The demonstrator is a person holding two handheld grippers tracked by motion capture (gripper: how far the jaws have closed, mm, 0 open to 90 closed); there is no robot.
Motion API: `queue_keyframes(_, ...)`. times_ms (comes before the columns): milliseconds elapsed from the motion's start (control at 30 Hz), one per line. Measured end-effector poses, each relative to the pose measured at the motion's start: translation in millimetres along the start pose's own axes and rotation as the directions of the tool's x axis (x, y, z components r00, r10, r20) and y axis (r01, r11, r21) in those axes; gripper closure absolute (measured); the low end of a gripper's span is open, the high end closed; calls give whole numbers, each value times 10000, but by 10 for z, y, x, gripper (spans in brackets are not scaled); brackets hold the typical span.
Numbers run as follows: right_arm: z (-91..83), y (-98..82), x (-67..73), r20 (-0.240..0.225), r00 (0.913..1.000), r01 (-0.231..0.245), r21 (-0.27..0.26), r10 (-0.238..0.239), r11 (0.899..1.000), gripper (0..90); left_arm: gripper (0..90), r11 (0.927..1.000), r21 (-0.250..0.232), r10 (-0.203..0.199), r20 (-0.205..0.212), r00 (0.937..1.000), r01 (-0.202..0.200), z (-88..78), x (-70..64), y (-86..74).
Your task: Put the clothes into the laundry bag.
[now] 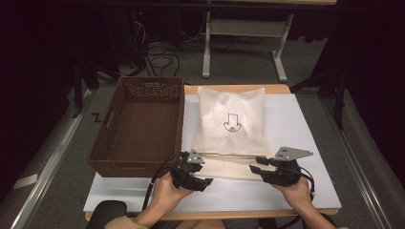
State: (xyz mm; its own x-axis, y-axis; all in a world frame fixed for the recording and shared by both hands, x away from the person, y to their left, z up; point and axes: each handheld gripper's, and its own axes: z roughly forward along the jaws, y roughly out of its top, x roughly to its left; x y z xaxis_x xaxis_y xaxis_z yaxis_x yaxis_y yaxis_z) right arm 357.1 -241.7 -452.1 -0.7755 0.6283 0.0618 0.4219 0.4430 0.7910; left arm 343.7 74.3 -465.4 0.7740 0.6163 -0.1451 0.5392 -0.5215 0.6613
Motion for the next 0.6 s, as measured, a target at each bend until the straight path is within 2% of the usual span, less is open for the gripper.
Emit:
queue_keyframes(267, 100, -65, 63, -143, 9999, 48, 291, -44, 9996, 557, 391, 10000, -3, -27, -33, 10000, 27, 8, 11, -8)
queue_keyframes(600, 156, -142, 54, -206, 9997, -83, 281, 89, 9996, 557, 391, 9999, -63, -86, -44, 10000, 86, 9, 23, -19)
